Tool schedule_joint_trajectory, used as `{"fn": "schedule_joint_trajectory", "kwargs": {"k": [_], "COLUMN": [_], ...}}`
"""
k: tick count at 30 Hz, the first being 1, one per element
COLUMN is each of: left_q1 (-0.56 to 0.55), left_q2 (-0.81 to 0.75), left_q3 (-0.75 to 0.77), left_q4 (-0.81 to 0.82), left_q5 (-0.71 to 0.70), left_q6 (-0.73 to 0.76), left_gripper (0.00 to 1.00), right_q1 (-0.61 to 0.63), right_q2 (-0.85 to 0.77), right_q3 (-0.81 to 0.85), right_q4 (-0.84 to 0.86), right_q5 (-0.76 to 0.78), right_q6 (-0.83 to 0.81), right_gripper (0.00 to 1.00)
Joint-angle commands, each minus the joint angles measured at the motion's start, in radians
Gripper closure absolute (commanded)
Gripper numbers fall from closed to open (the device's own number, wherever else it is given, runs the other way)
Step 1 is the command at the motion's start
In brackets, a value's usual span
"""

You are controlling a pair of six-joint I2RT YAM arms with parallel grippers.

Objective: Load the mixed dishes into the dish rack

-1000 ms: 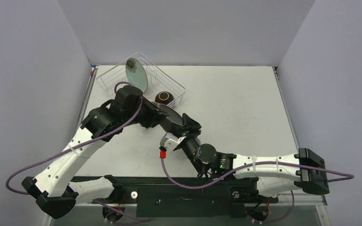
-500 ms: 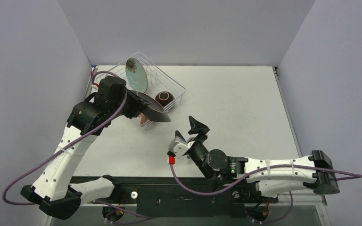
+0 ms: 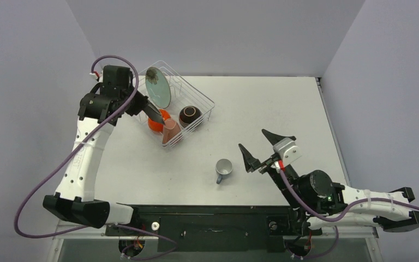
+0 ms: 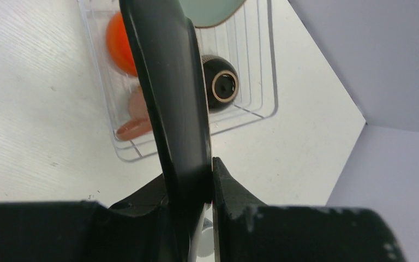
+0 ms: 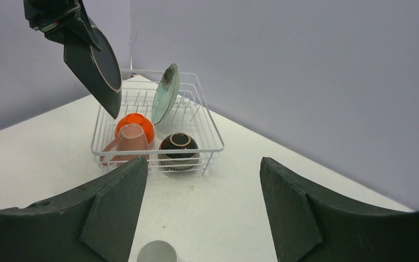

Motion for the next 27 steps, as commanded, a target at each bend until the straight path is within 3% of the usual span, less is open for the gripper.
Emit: {"fn": "schedule_joint_trajectory", "kwargs": {"k": [1, 9, 16, 22, 27], "left_q1": [0.098, 0.159, 0.170, 0.171, 0.170], "left_q2": [0.066, 0.242, 0.375, 0.519, 0.555], "left_q3": [0.110, 0.192, 0.298, 0.478, 0.469], "left_q4": [0.184, 0.253, 0.260, 0.185, 0.211], "left_q5": [0.088, 0.122, 0.104, 0.100, 0.078], "left_q6": [0.131, 0.186, 0.180, 0.197, 0.181], "left_gripper": [1.00, 1.00, 1.00, 1.00, 1.00], "right_q1": [0.005, 0.005, 0.005, 0.005, 0.005], "right_q2": [-0.067, -0.159, -0.166, -0.159, -0.159], "right_q3": [0.001, -0.018, -0.015, 0.001, -0.003], "right_q4": [-0.152, -0.324, -0.351, -0.366, -0.361], "right_q5": [0.082, 0.165, 0.203, 0.231, 0.246], "right_q6": [0.139, 0.277, 0.299, 0.297, 0.300], "right_gripper": [0.30, 0.30, 0.30, 0.31, 0.30]}}
